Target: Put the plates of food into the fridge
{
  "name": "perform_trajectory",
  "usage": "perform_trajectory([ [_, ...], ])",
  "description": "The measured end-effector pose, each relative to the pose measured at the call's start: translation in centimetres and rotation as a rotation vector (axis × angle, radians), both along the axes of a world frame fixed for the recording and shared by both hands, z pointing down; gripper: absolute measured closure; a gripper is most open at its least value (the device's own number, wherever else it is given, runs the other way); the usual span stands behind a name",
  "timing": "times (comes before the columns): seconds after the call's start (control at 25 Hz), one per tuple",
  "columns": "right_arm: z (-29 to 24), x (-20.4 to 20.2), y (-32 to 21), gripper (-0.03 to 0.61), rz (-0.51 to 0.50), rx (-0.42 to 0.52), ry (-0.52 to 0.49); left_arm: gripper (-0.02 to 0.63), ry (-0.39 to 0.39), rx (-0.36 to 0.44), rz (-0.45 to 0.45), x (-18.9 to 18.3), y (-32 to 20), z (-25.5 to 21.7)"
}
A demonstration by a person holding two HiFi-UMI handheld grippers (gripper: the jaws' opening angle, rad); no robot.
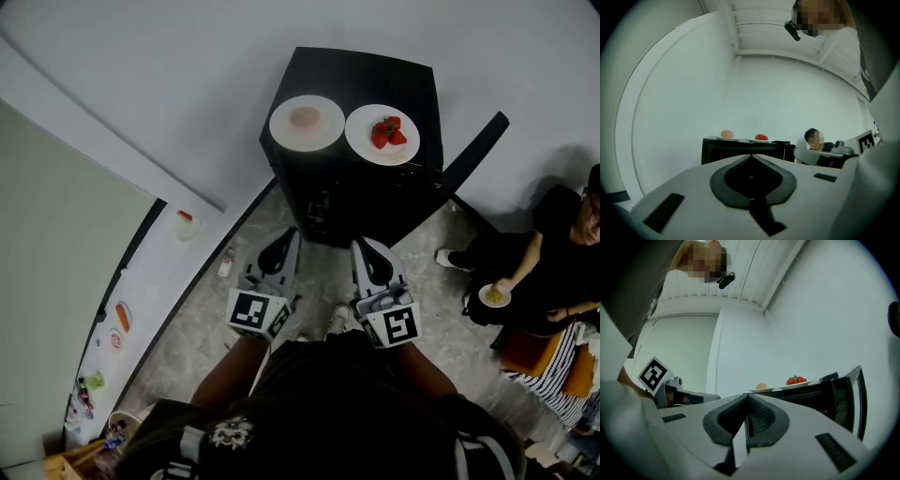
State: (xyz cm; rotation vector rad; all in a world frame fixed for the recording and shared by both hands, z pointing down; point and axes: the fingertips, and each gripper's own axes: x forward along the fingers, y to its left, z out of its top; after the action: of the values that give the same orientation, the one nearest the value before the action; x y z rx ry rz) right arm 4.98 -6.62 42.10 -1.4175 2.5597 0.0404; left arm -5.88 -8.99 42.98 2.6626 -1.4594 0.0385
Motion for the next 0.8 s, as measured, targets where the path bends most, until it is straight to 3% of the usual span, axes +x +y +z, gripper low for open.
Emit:
perform_trajectory([
  [0.16, -0.8, 0.5, -0.7, 0.554, -0.015, 0.017, -0.016, 0.591, -0.026, 0.040, -0.021, -0.2, -1.5, -1.1],
  [0.32, -3.0, 1.0, -1.2, 0.554, -0.010, 0.034, -0.087, 0.591, 0.069, 0.004, -0.042, -0.7, -3.1, -1.3],
  [0.4, -3.9, 0.8, -1.7, 0.554, -0.009, 0.051, -0.102, 0.591, 0.081, 0.004, -0.038, -0.6, -4.0, -1.5],
  [0.6, -3.8, 0.3, -2.8, 0.554, 0.015, 0.056, -0.094, 0.591, 0.045, 0.005, 0.008, -0.1, -5.3, -0.8],
  [0.8, -3.9, -0.6, -4.4, 0.554, 0.080, 0.047, -0.060, 0.591, 0.028, -0.023, 0.115, 1.0, -5.6, -0.3],
])
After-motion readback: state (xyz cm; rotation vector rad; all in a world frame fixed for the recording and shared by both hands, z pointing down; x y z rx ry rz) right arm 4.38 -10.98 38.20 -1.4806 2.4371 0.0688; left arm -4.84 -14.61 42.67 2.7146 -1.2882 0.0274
